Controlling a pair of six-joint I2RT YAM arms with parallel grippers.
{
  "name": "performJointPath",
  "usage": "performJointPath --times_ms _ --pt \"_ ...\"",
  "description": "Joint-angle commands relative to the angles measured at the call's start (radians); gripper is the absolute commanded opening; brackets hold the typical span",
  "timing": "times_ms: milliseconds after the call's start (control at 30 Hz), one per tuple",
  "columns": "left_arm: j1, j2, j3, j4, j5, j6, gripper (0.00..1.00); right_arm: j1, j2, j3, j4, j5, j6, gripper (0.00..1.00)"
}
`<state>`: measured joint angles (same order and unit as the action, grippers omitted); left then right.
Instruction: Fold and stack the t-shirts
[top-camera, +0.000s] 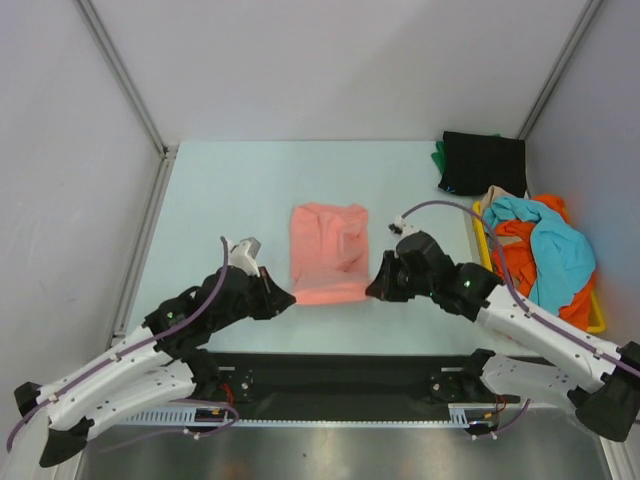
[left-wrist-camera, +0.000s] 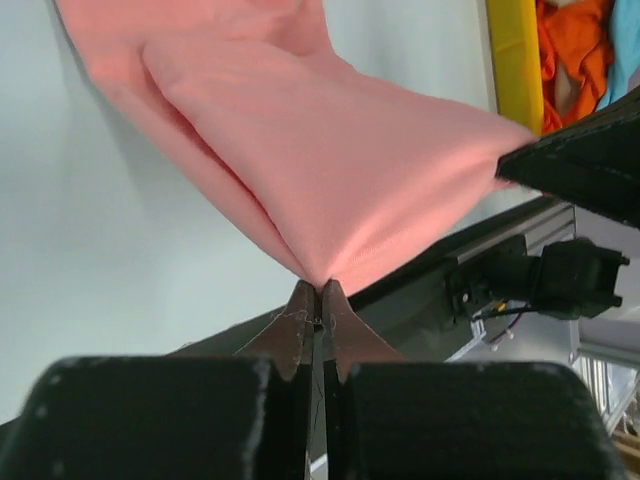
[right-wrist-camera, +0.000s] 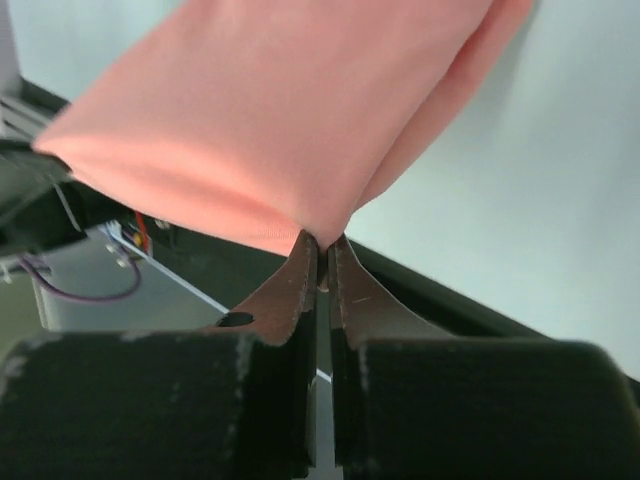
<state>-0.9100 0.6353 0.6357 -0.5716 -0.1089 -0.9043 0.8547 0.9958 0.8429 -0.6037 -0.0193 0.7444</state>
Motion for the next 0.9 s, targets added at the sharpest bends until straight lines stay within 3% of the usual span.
performJointPath --times_ms 0,200,467,633,867 --pt "0.003 0.074 0.131 -0.12 -0.155 0.065 0.0 -0.095 0.064 0.132 -0.126 0.09 -0.098 0.0" --pt "0.072 0.231 0.294 -0.074 -0.178 0.182 0.0 -0.264 0.203 0.251 -0.071 0.0 -0.218 0.0" --pt "0.344 0.466 0.404 0.061 0.004 0.3 0.0 -0.368 0.441 0.398 -0.028 -0.085 -0.304 0.0" --pt "0.45 0.618 0.473 0.113 0.132 0.324 0.0 -0.42 0.588 0.507 -0.015 -0.125 -0.332 0.0" --pt "0.572 0.819 0.573 0.173 0.204 0.343 0.0 -0.463 0.794 0.686 -0.034 -0.153 -0.362 0.0"
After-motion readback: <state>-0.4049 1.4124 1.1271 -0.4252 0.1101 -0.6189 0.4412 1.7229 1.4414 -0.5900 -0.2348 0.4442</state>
